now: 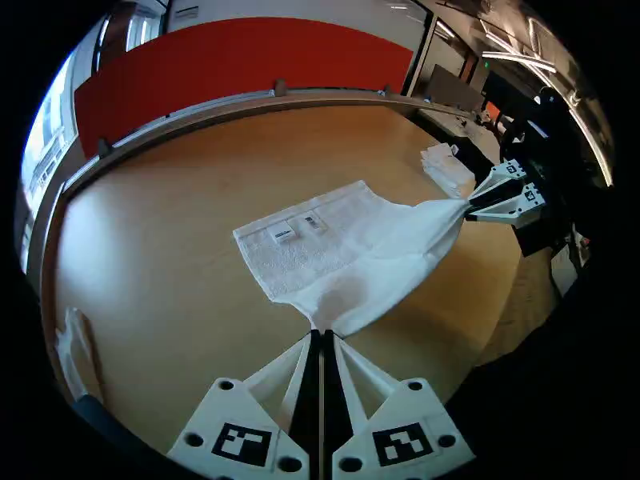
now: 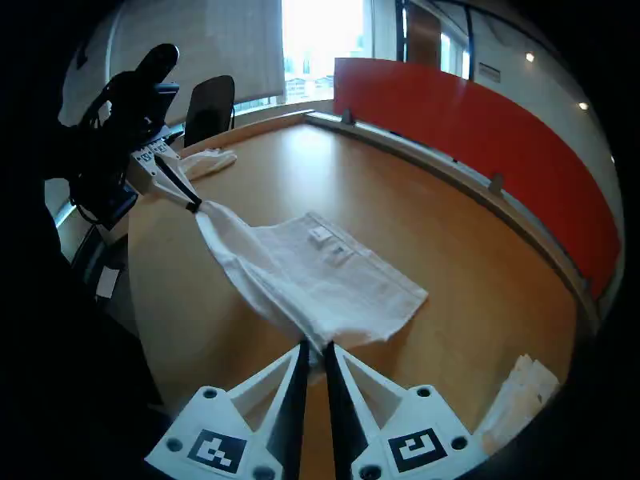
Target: Fold towel
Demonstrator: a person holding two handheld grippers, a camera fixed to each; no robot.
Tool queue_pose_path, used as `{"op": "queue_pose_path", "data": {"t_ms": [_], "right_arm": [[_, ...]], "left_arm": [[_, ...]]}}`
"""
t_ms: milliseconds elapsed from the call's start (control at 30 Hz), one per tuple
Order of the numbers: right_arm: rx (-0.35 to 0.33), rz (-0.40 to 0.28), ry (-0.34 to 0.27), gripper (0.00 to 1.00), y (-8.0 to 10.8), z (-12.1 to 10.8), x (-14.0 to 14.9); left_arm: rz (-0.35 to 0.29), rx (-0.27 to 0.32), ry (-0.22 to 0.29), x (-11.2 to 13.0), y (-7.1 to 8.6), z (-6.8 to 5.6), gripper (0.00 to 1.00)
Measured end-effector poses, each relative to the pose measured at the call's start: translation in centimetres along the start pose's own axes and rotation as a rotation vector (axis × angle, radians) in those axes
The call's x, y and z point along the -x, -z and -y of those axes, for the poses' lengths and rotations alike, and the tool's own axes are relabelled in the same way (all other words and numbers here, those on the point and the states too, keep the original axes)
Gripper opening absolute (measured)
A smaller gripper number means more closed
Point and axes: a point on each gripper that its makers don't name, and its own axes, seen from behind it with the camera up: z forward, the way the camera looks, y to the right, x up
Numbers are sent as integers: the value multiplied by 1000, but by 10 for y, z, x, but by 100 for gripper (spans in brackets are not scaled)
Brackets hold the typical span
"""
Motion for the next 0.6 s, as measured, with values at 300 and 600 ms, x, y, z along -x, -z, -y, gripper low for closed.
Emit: {"op": "queue_pose_path", "data": {"t_ms": [300,600], "right_arm": [[3,4,5,15,-4,-4,-2],[28,7,-1,15,-19,-32,-11]], "left_arm": [[-4,-12,10,-7,-4,7,2],[-34,-41,44,-33,-21,26,3]]}}
